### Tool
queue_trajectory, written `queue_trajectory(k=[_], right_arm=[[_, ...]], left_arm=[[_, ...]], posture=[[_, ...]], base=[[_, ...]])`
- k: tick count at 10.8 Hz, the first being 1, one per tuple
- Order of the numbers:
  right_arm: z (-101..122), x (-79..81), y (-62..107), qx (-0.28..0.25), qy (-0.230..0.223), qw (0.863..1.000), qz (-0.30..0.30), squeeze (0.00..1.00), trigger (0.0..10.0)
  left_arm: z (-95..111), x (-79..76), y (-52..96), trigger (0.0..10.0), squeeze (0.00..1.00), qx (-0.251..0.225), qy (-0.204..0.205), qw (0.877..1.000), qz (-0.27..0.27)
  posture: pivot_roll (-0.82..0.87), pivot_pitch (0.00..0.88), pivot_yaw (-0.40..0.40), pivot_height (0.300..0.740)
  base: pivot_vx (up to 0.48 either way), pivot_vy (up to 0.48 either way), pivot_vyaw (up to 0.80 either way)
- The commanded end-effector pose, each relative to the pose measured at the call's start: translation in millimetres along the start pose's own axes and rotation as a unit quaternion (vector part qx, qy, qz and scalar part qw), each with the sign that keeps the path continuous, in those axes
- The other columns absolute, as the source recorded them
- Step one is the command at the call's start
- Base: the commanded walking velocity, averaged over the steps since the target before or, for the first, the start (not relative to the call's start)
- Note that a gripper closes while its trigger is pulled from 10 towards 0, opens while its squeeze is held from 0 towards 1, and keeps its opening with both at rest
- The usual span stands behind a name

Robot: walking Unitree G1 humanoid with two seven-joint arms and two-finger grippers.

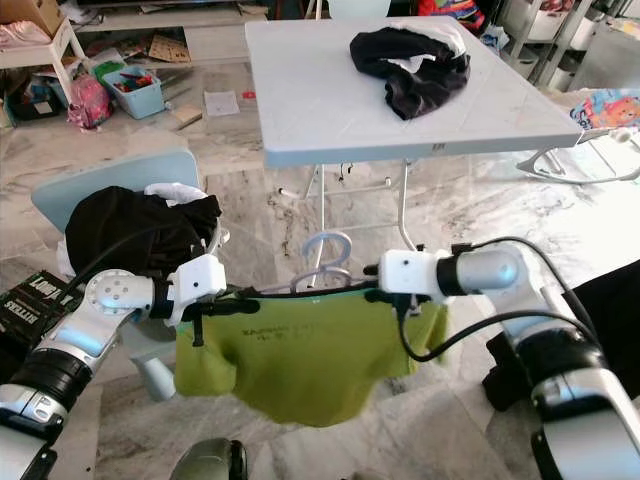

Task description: Hang hanger

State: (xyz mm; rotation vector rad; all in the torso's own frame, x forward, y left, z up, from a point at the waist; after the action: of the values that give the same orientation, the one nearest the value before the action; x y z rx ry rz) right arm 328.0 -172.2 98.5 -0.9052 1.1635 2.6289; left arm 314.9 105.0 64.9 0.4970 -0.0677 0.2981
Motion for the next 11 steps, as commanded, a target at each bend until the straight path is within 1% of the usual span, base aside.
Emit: queue_trajectory(k=[1,2,3,5,6,7,9,10,11], right_arm=[[-3,0.6,0.3,0.006,0.006,1.000,0.014,1.00,10.0],[-2,0.3,-0.2,-0.019,-0.052,0.998,0.030,1.00,10.0],[-4,5.8,-0.4,-0.018,-0.051,0.997,0.053,1.00,10.0],[-7,7.5,-3.9,-0.019,-0.057,0.996,0.061,1.00,10.0],[-11,12.8,-2.9,-0.017,-0.075,0.994,0.082,1.00,10.0],[-17,19.3,2.1,-0.001,-0.081,0.991,0.106,1.00,10.0],[-24,23.8,13.6,0.014,-0.102,0.986,0.135,1.00,10.0],[-31,24.4,21.2,0.035,-0.099,0.984,0.144,0.00,10.0],[-33,20.7,22.5,0.046,-0.098,0.985,0.137,0.00,10.0]], left_arm=[[8,-1.3,0.9,0.0,0.00,-0.009,-0.025,1.000,-0.006],[6,-8.2,-0.9,0.0,0.00,-0.007,-0.035,0.999,-0.019],[7,-13.4,-2.4,0.0,0.00,-0.006,-0.043,0.999,-0.030],[10,-22.1,-5.7,0.0,0.00,-0.012,-0.051,0.998,-0.048],[9,-26.8,-6.7,0.0,0.00,-0.010,-0.054,0.997,-0.055],[8,-27.6,-6.0,0.0,0.00,-0.007,-0.054,0.997,-0.056],[4,-25.3,-2.1,0.0,0.00,0.001,-0.054,0.997,-0.051],[2,-22.5,0.1,0.0,0.00,0.006,-0.053,0.998,-0.046],[2,-20.9,0.4,0.0,0.00,0.007,-0.053,0.998,-0.044]], posture=[[-0.10,0.000,-0.009,0.740],[-0.10,0.000,-0.009,0.740],[-0.10,0.000,-0.009,0.740],[-0.10,0.000,-0.004,0.740],[-0.09,0.000,-0.005,0.740],[-0.09,0.000,-0.005,0.740],[-0.09,0.000,-0.006,0.740],[-0.09,0.000,-0.008,0.740],[-0.09,0.000,-0.008,0.740]], base=[[0.000,0.000,0.00],[0.000,0.000,0.00],[0.000,0.000,0.00],[0.000,0.000,0.00],[0.000,0.000,0.00],[0.000,0.000,0.00],[0.000,0.000,0.00],[0.000,0.000,0.00],[0.000,0.000,0.00]])
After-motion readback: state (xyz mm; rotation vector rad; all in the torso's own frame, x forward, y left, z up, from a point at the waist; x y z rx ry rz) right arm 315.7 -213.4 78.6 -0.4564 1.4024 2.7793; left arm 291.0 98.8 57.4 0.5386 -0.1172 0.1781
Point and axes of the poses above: a point about 5 cm out from each wrist's last joint towards the gripper, its own y axis pointing back from the gripper into the wrist, its own z axis along the axis of the wrist's last joint, x = y × z, the point moved 5 cm from there along -y, pointing out of the wrist towards the gripper, and after that the axes turned 8 degrees about y, right-handed, at the moved point
